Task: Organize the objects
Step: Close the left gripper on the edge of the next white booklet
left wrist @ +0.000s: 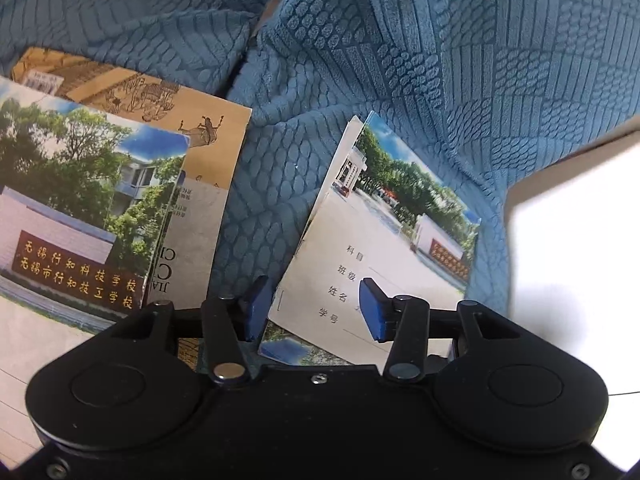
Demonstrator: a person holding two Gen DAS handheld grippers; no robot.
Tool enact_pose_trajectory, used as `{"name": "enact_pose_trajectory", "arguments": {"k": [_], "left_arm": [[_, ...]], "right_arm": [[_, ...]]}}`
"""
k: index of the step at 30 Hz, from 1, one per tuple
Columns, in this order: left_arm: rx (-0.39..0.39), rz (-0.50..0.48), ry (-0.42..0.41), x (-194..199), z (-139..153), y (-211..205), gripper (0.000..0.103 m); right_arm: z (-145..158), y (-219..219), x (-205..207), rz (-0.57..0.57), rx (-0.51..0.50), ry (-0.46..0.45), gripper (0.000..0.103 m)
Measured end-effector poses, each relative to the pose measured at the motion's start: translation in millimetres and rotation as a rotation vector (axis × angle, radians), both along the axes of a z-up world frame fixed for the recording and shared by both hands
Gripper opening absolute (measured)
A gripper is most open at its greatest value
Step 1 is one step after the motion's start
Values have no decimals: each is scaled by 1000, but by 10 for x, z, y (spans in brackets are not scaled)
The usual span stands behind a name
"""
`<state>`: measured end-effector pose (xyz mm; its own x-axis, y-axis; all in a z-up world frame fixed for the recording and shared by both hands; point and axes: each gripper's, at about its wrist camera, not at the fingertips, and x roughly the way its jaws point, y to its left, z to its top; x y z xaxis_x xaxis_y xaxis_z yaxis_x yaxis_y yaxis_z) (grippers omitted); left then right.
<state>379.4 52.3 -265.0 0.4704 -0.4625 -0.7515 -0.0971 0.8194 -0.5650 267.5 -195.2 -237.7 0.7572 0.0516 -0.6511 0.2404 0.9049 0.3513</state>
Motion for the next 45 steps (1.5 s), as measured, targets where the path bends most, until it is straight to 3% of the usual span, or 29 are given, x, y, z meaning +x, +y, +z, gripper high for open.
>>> {"name": "enact_pose_trajectory", "arguments": {"k": [9, 18, 20, 25, 29, 31, 38, 41, 44, 45], "left_arm": [[-261, -46, -32, 11, 62, 210, 45], [-201, -36, 18, 179, -119, 168, 44], [-229, -29, 28, 197, -171, 210, 40], [-279, -44, 6, 203, -175, 277, 11], [-415, -63, 9, 229, -222, 311, 8], [-439, -60, 21, 248, -253, 296, 8], [-337, -95, -15, 301, -167, 200, 15], [-215, -116, -39, 329, -98, 124, 25], [-108, -136, -47, 347, -71, 27, 19], [-65, -140, -55, 342, -57, -6, 10]], "right_arm": [[2, -10, -8, -14, 12, -2, 11], [-1, -14, -3, -19, 20, -3, 11], [0, -16, -6, -24, 22, -3, 11], [-4, -23, -10, -37, 31, -3, 11], [-4, -13, -12, -38, 28, -5, 12], [-5, -11, -14, -40, 29, -5, 12], [-11, -17, -13, -42, 33, -6, 12], [-14, -19, -12, -43, 39, -6, 12], [-13, -35, -7, -48, 50, -3, 12], [-13, -37, -2, -51, 55, -1, 12]]}}
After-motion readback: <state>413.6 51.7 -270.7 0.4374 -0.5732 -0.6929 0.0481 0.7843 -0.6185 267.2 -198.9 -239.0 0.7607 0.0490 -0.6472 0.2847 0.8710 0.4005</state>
